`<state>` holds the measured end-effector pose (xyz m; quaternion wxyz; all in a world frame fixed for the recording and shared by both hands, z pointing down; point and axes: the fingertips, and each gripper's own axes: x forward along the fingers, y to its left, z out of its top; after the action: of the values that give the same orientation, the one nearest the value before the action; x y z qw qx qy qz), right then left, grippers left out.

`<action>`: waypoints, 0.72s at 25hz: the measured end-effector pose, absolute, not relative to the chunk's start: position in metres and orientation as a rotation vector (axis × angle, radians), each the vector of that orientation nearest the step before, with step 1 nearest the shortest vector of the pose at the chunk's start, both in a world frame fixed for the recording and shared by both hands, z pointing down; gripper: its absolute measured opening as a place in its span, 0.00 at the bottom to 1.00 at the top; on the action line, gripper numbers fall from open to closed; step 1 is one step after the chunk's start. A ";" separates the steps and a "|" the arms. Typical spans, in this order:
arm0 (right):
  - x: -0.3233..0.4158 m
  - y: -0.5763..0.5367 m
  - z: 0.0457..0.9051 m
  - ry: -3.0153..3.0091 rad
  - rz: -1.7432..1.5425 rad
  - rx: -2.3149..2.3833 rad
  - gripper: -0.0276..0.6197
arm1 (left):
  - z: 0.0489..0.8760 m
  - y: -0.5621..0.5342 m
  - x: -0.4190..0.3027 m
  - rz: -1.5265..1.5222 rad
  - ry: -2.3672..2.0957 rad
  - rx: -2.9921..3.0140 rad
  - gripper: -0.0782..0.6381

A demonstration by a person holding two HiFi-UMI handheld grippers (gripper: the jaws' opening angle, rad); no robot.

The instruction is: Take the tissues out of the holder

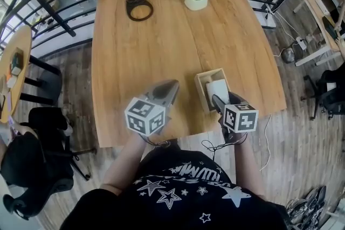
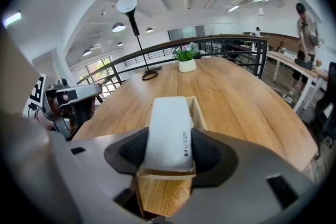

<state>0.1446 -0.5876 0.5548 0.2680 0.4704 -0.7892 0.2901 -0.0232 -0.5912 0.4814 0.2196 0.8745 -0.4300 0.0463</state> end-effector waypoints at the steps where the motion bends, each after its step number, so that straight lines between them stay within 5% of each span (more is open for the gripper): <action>1: 0.146 -0.586 0.550 -2.140 0.779 1.277 0.43 | 0.480 -0.589 -0.022 0.128 -1.189 2.421 0.13; 18: 0.196 -0.513 0.494 -2.331 0.747 1.378 0.43 | 0.459 -0.510 0.026 0.129 -1.195 2.458 0.13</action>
<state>0.1965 -0.5134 0.4942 0.1655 0.4838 -0.8184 0.2622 0.0259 -0.5099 0.4592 0.2015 0.8799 -0.4277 0.0462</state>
